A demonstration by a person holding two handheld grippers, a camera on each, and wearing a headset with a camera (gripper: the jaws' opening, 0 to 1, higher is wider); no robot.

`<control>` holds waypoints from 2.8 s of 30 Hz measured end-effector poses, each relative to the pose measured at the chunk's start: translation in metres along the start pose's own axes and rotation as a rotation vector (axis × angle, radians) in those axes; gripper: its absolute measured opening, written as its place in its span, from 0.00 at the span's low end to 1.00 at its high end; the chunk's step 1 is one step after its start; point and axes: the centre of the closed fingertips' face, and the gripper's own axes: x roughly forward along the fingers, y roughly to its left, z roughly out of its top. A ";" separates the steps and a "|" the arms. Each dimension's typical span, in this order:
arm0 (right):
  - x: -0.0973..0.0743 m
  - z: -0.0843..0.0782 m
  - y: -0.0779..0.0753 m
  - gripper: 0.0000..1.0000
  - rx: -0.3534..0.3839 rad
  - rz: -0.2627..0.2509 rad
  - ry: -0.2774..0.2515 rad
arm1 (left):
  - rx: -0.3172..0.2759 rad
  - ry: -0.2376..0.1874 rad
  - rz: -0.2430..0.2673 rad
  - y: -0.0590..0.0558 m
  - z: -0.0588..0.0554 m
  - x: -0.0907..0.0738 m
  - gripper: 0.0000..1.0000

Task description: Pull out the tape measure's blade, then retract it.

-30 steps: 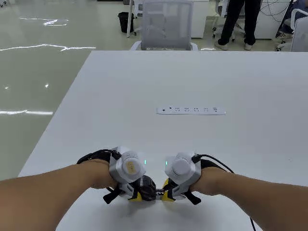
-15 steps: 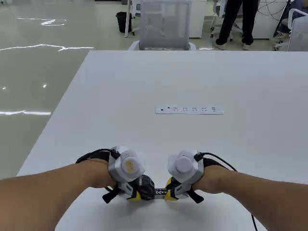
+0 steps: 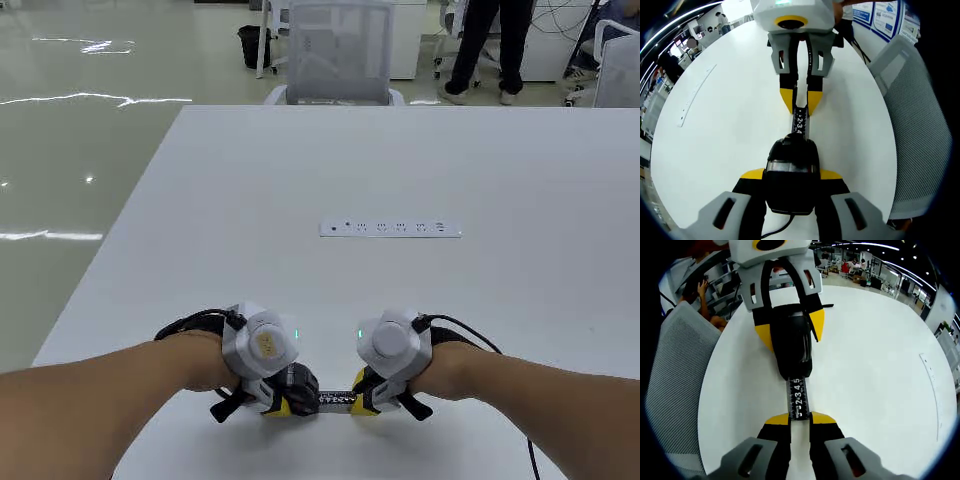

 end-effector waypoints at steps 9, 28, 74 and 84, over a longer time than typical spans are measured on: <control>-0.004 -0.005 -0.001 0.12 -0.002 -0.004 0.006 | -0.004 -0.008 0.002 0.000 0.000 -0.001 0.33; -0.011 -0.018 -0.002 0.12 -0.001 -0.007 0.023 | -0.006 -0.014 0.003 -0.001 0.000 -0.001 0.33; -0.034 -0.054 -0.005 0.12 0.018 -0.019 0.061 | -0.020 -0.024 0.002 0.000 0.000 0.000 0.33; -0.038 -0.062 -0.006 0.12 0.026 -0.021 0.067 | -0.023 -0.024 0.001 0.000 0.000 0.001 0.33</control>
